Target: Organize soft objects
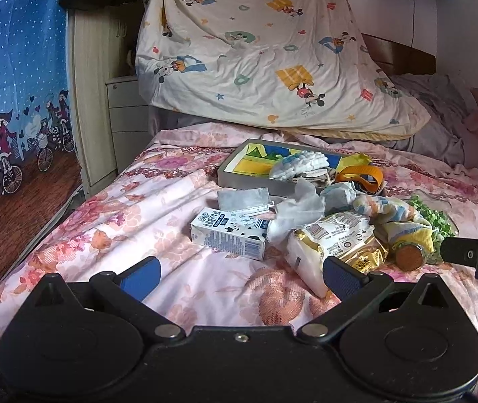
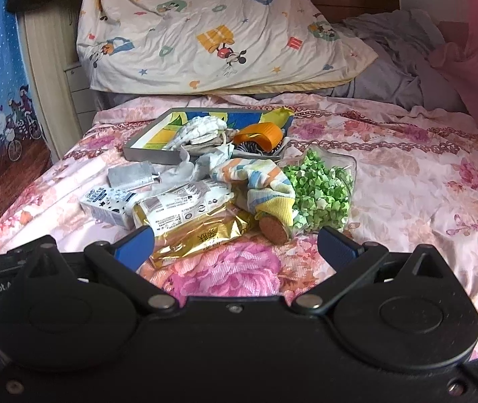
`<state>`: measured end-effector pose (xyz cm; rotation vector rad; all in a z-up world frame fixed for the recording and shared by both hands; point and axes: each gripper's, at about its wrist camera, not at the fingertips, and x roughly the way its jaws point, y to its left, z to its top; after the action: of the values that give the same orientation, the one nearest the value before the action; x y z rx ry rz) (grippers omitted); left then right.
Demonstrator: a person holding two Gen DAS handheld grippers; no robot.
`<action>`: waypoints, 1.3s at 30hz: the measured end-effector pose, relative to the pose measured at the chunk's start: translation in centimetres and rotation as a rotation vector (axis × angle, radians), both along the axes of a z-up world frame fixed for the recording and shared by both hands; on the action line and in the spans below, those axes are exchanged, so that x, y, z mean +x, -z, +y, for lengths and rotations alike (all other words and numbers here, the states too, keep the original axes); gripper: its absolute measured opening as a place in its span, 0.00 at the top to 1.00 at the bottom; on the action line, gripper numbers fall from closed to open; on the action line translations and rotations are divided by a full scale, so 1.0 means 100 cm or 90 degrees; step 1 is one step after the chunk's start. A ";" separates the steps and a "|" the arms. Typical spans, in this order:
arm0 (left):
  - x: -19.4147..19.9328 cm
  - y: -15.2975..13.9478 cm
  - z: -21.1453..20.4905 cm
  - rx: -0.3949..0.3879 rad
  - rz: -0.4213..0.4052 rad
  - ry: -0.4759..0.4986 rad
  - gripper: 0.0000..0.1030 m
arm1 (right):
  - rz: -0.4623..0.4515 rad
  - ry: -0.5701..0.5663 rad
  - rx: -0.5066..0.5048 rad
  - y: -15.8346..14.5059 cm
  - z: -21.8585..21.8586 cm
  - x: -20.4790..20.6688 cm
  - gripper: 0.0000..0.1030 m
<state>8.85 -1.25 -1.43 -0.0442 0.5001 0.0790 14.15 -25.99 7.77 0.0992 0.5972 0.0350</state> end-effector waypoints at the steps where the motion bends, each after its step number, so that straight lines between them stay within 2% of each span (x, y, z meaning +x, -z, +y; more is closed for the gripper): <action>1: 0.000 0.000 0.001 -0.001 0.001 -0.002 0.01 | 0.001 -0.003 -0.001 0.000 -0.001 0.001 0.01; 11: 0.002 -0.008 0.009 -0.030 -0.003 -0.028 0.01 | 0.023 -0.046 -0.023 -0.003 0.006 0.005 0.01; 17: 0.012 -0.015 0.020 -0.090 0.016 -0.043 0.01 | 0.036 -0.075 -0.014 -0.006 0.010 0.016 0.01; 22: 0.020 -0.020 0.020 -0.105 0.033 -0.045 0.01 | 0.036 -0.082 -0.004 -0.017 0.007 0.029 0.01; 28: 0.037 -0.027 0.015 -0.105 0.044 -0.039 0.01 | 0.029 -0.093 0.002 -0.029 0.003 0.051 0.01; 35: 0.071 -0.040 0.004 -0.056 0.039 -0.007 0.01 | 0.011 -0.082 0.002 -0.040 -0.005 0.087 0.01; 39: 0.095 -0.041 0.001 -0.048 0.042 0.015 0.01 | 0.006 -0.072 -0.005 -0.045 -0.012 0.114 0.01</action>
<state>18.33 -1.18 2.65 -0.1095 0.5691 0.0392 25.57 -27.19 12.23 0.0581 0.6113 0.1425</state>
